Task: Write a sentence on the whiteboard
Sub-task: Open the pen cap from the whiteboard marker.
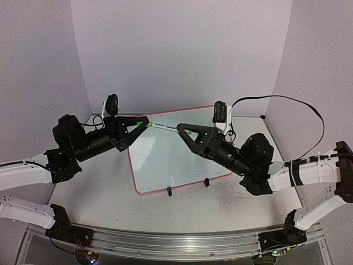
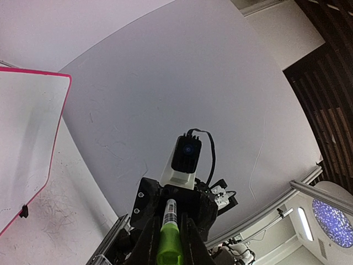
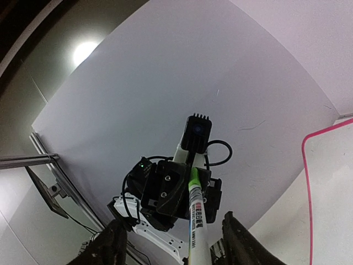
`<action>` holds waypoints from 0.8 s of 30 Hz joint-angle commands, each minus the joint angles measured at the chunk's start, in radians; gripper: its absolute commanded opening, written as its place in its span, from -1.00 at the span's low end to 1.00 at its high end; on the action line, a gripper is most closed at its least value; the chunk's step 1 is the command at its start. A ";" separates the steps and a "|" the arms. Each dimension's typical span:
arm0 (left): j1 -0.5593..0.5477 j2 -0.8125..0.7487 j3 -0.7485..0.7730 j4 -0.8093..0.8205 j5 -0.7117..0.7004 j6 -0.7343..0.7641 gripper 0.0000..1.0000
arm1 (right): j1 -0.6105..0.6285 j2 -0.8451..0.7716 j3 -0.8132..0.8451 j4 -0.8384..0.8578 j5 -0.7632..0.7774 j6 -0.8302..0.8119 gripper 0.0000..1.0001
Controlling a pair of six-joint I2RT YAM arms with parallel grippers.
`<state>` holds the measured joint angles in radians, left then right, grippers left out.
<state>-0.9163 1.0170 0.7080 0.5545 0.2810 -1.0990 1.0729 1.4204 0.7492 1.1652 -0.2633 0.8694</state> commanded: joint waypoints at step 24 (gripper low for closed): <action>-0.001 0.033 -0.051 0.137 0.086 -0.037 -1.00 | -0.014 0.128 0.184 -0.142 -0.131 0.002 -0.19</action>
<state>-0.9062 1.0542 0.6651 0.6899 0.2710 -1.1498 1.0749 1.6066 0.9180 1.1312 -0.2793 0.8973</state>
